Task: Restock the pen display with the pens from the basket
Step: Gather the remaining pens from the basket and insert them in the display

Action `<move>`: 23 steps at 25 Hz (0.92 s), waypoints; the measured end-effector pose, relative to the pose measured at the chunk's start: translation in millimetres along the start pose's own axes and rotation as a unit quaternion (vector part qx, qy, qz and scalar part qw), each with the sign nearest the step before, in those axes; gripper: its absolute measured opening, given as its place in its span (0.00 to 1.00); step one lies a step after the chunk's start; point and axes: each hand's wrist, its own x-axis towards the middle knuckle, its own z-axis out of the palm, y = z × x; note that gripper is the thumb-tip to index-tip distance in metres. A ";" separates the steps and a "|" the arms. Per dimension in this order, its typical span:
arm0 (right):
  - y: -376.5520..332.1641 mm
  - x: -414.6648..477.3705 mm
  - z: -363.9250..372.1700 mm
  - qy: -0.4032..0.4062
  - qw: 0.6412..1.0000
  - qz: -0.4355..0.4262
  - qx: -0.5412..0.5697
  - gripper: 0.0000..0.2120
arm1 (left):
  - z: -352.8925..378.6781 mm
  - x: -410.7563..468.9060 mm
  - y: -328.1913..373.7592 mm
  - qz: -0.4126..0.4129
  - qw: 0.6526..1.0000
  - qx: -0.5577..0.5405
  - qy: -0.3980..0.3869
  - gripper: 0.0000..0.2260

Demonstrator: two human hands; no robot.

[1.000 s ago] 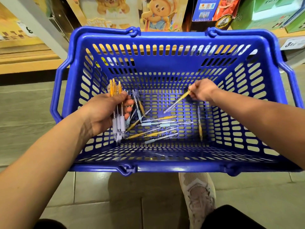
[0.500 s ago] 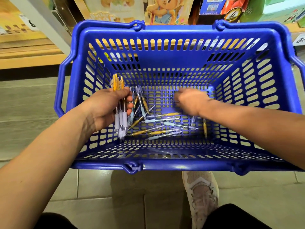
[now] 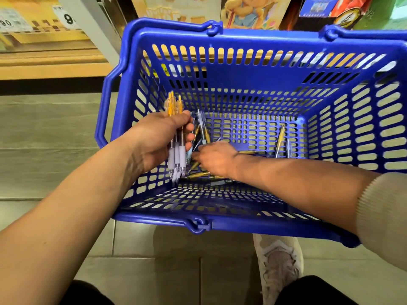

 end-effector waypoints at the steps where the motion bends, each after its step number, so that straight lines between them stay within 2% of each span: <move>1: 0.9 0.6 -0.2 0.008 1.000 -0.004 -0.008 0.16 | -0.4 -0.1 0.2 0.001 1.000 -0.002 0.001 0.05; 4: 12.8 -5.7 3.1 0.019 0.999 -0.030 0.000 0.17 | -2.3 0.8 -0.4 0.002 1.000 -0.002 0.000 0.06; 6: 28.4 -14.7 2.4 0.046 0.997 -0.037 0.041 0.14 | -3.0 1.6 -0.3 -0.003 1.000 -0.003 -0.005 0.06; 9: 45.9 -27.4 -4.4 0.091 0.973 0.010 0.211 0.08 | -4.7 3.3 0.5 -0.011 1.000 -0.002 -0.007 0.06; 11: 52.6 -32.3 -14.2 0.096 0.916 0.078 0.381 0.06 | -5.9 3.8 1.5 -0.013 1.000 -0.001 -0.008 0.06; 14: 62.3 -34.6 -28.7 0.115 0.832 0.123 0.529 0.07 | -6.2 5.1 1.1 -0.007 1.000 0.001 -0.004 0.06; 17: 70.1 -37.2 -38.6 0.098 0.686 0.113 0.712 0.12 | -6.3 6.1 0.4 -0.004 1.000 0.001 -0.004 0.06; 18: 71.6 -39.2 -39.9 0.093 0.651 0.114 0.745 0.12 | -6.6 6.7 0.2 -0.004 1.000 0.002 -0.005 0.06; 20: 73.3 -42.6 -39.4 0.089 0.611 0.116 0.778 0.10 | -7.0 6.9 -0.4 -0.004 1.000 0.005 -0.004 0.07; 23: 73.1 -47.5 -40.5 0.086 0.585 0.109 0.799 0.09 | -7.1 6.7 -1.3 -0.004 1.000 0.005 0.002 0.07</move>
